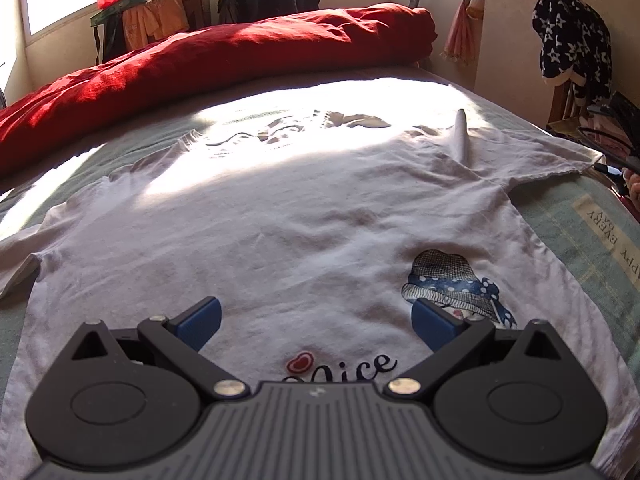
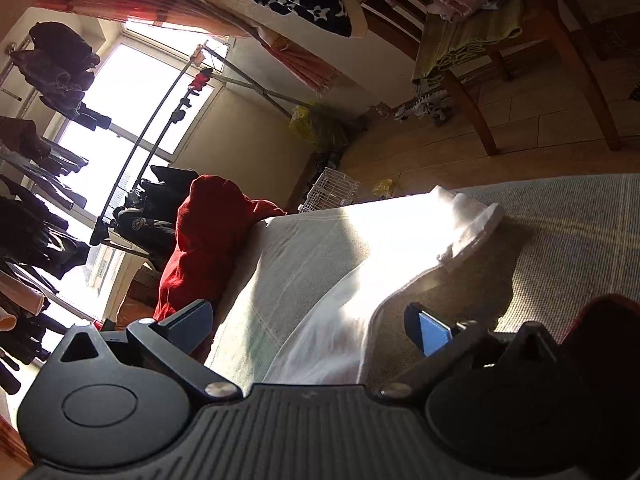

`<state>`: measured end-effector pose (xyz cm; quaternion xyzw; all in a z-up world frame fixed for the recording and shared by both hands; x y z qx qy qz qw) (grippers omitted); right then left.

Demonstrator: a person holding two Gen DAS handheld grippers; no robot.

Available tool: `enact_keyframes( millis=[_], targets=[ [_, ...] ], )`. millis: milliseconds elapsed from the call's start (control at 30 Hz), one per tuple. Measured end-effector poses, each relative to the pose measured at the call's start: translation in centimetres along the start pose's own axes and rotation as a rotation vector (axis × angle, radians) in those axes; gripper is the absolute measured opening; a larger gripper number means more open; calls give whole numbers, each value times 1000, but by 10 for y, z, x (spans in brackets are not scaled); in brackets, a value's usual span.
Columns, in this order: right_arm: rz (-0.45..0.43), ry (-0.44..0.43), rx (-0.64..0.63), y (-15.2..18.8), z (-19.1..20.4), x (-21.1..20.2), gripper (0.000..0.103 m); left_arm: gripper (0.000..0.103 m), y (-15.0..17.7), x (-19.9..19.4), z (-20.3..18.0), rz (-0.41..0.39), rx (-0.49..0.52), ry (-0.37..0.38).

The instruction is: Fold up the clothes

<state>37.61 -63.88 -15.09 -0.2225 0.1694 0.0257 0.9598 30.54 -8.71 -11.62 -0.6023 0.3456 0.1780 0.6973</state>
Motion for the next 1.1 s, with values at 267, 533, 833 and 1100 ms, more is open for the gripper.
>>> enact_keyframes(
  millis=[267,533,833,1100],
  targets=[
    [76,24,-202,20,20,48,103,101,2,5,-1,17,13,-11],
    [26,10,-288,10,29,61,103,101,1,8,0,23,18,-19],
    [-84,-127,-245,-1,45,15,103,101,0,2,0,10,17,-9],
    [-157,-109,-181,-19,39,-14,103,101,-2,-4,5,-2,4,-15]
  ],
)
Point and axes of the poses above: each gripper's, at about its wrist camera, not at the fingertips, and x roughly the way its jaws point, z to its left, y to its underside, the point moved 6 cm from there along x, roughly the way its jaws point
